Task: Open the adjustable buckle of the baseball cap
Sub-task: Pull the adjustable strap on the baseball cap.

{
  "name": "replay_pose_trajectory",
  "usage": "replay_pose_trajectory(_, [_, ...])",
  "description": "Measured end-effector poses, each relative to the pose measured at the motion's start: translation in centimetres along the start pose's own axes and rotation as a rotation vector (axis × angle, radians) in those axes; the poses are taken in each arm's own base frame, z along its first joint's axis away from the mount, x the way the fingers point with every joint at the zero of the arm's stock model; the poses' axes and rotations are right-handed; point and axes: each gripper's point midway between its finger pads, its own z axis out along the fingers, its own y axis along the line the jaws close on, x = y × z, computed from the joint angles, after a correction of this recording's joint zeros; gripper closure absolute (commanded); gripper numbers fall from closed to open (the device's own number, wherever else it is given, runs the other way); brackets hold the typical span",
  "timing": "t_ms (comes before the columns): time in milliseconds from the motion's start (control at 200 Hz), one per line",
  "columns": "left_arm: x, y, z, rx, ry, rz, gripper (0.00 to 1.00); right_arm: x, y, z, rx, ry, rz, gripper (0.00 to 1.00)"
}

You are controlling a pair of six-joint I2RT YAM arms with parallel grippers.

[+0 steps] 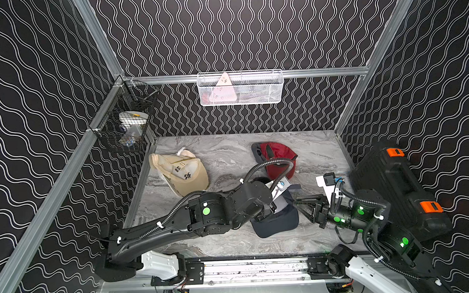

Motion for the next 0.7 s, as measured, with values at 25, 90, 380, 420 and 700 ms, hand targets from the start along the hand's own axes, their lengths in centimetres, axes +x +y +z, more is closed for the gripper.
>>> replay_pose_trajectory(25, [0.0, 0.0, 0.1, 0.002, 0.003, -0.002, 0.98, 0.1, 0.1, 0.0, -0.006, 0.001, -0.006, 0.57])
replay_pose_trajectory(90, [0.0, -0.1, 0.3, 0.004, 0.017, -0.004, 0.98, 0.3, 0.1, 0.1, -0.020, 0.001, -0.015, 0.57])
replay_pose_trajectory(380, [-0.4, -0.2, 0.6, 0.012, 0.047, -0.011, 0.99, 0.3, 0.0, 1.2, -0.050, -0.027, -0.059, 0.53])
replay_pose_trajectory(420, [-0.3, -0.2, 0.8, 0.012, 0.054, -0.012, 0.99, 0.2, 0.0, 1.3, -0.052, -0.032, -0.066, 0.53])
replay_pose_trajectory(700, [0.1, -0.5, 1.6, 0.029, 0.097, -0.021, 1.00, -0.7, 0.0, 1.8, -0.059, -0.068, -0.100, 0.53])
